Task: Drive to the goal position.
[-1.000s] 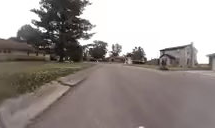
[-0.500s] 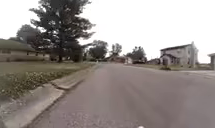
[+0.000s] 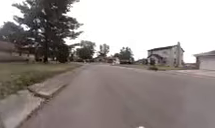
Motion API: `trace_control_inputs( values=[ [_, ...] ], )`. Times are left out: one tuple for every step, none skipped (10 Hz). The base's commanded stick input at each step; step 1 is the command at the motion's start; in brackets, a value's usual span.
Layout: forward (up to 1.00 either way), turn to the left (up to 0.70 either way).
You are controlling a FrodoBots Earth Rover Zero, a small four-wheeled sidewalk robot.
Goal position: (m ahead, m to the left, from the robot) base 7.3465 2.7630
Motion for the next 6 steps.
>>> trace_control_inputs(
  values=[
    [0.7, 0.01],
    [0.7, 0.01],
    [0.7, 0.01],
    [0.7, 0.01],
    [0.7, 0.01],
    [0.7, 0.01]
  ],
)
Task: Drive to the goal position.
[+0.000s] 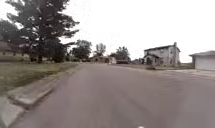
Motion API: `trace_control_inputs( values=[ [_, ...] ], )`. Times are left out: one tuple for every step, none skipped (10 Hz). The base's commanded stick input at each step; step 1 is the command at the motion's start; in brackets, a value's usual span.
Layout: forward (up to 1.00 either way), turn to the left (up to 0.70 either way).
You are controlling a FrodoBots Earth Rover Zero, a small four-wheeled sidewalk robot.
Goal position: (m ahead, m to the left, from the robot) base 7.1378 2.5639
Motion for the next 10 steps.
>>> trace_control_inputs(
  values=[
    [0.7, 0.17],
    [0.7, 0.34],
    [0.7, 0.31],
    [0.7, 0.11],
    [0.7, 0.01],
    [0.7, 0.01],
    [0.7, 0.01],
    [0.7, 0.01],
    [0.7, 0.01],
    [0.7, 0.01]
  ],
)
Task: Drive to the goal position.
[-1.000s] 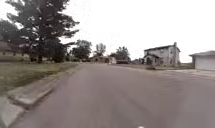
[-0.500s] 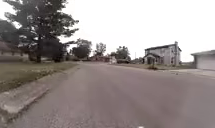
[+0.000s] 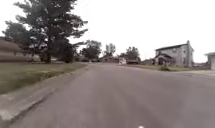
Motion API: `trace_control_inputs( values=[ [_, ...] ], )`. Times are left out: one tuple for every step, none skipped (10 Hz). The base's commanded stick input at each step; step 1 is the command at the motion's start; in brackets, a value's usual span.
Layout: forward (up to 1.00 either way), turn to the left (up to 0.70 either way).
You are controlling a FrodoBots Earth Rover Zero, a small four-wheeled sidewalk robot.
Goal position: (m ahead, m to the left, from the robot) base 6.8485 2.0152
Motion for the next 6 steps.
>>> trace_control_inputs(
  values=[
    [0.7, 0.01],
    [0.7, 0.01],
    [0.7, 0.01],
    [0.7, 0.01],
    [0.7, 0.01],
    [0.7, 0.01]
  ],
)
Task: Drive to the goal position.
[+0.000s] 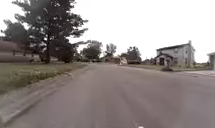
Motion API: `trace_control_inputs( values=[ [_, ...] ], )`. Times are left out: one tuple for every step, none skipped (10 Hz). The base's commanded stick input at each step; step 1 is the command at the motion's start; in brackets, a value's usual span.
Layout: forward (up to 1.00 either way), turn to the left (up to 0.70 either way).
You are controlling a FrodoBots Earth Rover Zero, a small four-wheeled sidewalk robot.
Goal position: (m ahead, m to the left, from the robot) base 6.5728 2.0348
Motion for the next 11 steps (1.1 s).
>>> trace_control_inputs(
  values=[
    [0.7, 0.01],
    [0.7, 0.01],
    [0.7, 0.01],
    [0.7, 0.01],
    [0.7, 0.01],
    [0.7, 0.01],
    [0.7, 0.01],
    [0.7, 0.01],
    [0.7, 0.01],
    [0.7, 0.01],
    [0.7, 0.01]
  ],
)
